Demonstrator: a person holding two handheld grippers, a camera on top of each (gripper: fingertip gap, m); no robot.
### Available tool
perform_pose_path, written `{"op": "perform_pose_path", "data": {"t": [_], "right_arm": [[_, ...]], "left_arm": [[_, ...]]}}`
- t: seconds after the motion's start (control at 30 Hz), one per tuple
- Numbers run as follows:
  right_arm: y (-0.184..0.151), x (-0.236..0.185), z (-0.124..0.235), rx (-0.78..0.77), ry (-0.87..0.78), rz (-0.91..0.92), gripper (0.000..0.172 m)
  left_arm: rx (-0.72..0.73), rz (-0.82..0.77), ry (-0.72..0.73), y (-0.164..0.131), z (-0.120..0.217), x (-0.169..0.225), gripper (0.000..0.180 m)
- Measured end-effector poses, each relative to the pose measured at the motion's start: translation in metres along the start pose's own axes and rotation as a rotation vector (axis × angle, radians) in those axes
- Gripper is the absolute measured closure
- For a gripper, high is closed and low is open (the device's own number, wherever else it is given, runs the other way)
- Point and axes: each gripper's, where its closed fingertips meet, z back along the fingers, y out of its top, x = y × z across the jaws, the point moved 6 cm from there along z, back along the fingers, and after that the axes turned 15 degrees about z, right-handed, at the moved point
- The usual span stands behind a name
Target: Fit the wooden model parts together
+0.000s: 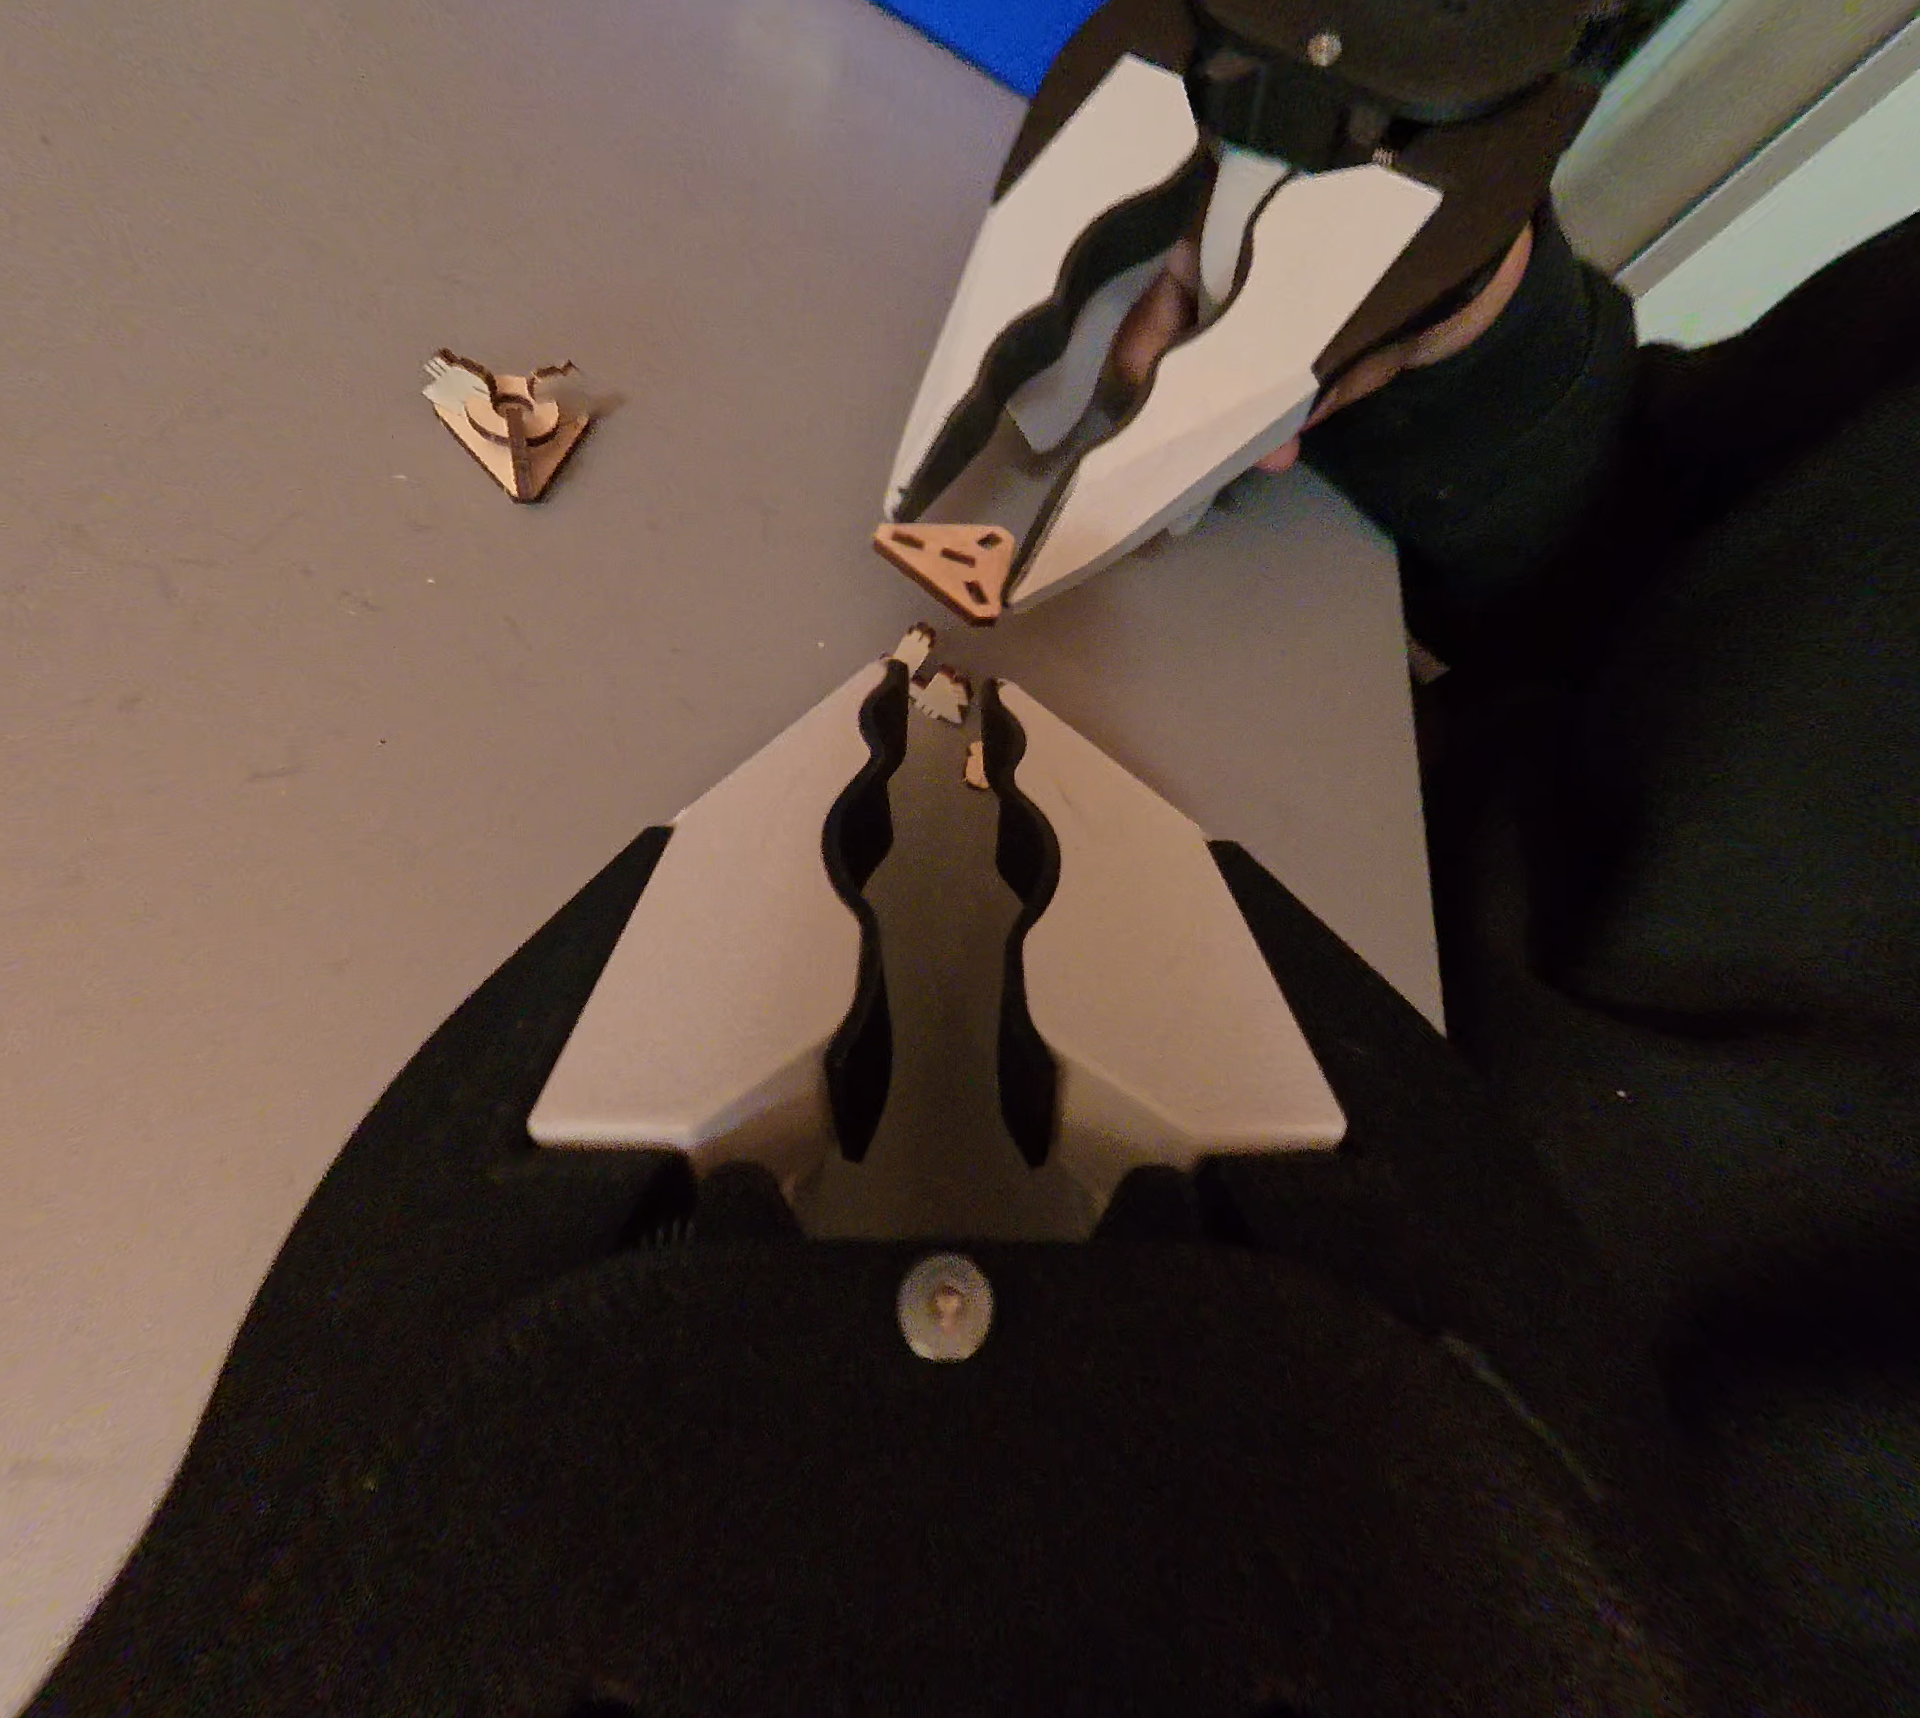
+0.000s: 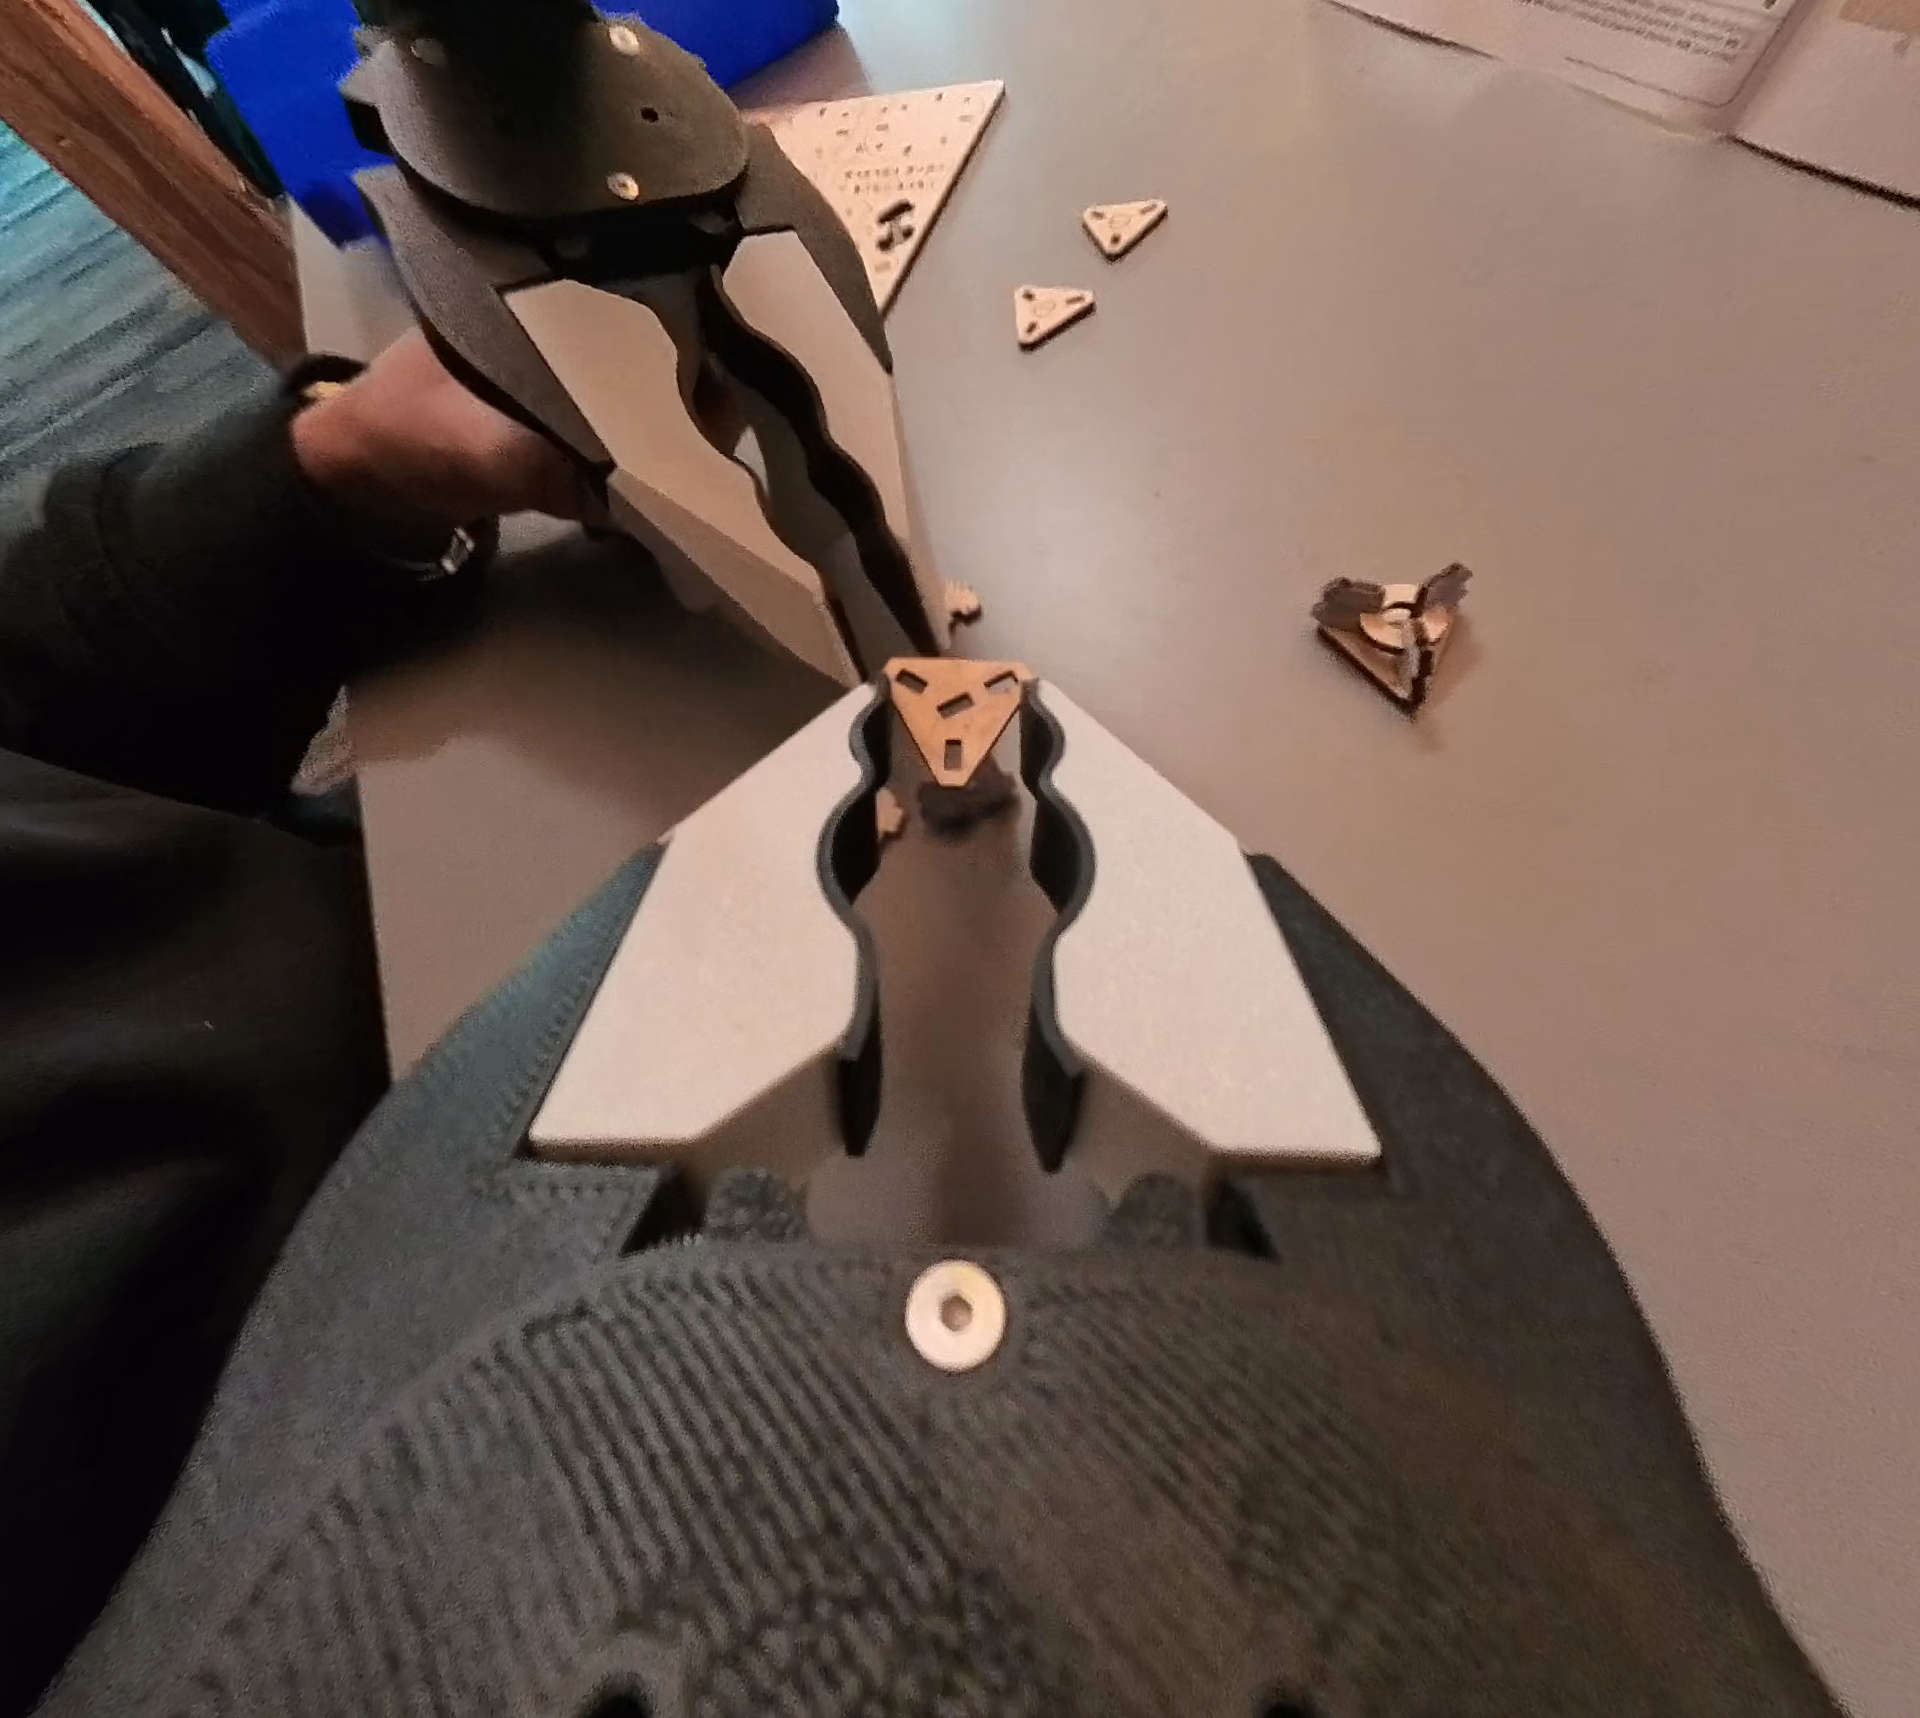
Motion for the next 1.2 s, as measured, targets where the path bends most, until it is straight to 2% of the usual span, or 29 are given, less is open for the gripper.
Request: {"op": "perform_pose_path", "data": {"t": [0.13,0.27,0.33,0.47,0.6,0.63,0.7,0.83,1.0,1.13,1.2], "right_arm": [[0.015,-0.011,-0.001,0.006,-0.037,0.042,0.149],[0.015,-0.012,0.001,-0.037,-0.129,0.233,0.148],[0.016,-0.014,0.001,-0.022,-0.143,0.277,0.148],[0.021,-0.021,-0.003,0.017,-0.132,0.320,0.148],[0.020,-0.020,-0.003,-0.009,-0.188,0.426,0.148],[0.020,-0.019,-0.003,-0.014,-0.194,0.447,0.148],[0.022,-0.020,0.000,0.004,-0.180,0.471,0.149],[0.027,-0.020,0.005,0.075,-0.134,0.476,0.149],[0.027,-0.009,0.013,0.130,-0.122,0.437,0.149],[0.023,-0.006,0.013,0.142,-0.124,0.417,0.149],[0.021,-0.008,0.010,0.133,-0.131,0.441,0.149]], "left_arm": [[0.077,0.067,-0.135,0.005,0.011,0.007,0.168],[0.180,0.250,-0.377,0.012,0.026,0.009,0.167],[0.219,0.363,-0.448,0.013,0.031,0.004,0.168],[0.222,0.422,-0.413,0.011,0.027,0.000,0.166],[0.190,0.451,-0.428,0.010,0.018,0.003,0.161],[0.192,0.464,-0.426,0.010,0.016,0.002,0.162],[0.204,0.469,-0.447,0.012,0.016,0.003,0.176],[0.222,0.493,-0.516,0.017,0.015,0.006,0.180],[0.232,0.495,-0.489,0.018,0.016,0.002,0.180],[0.274,0.517,-0.532,0.020,0.019,0.000,0.180],[0.259,0.528,-0.545,0.019,0.016,0.001,0.170]]}}
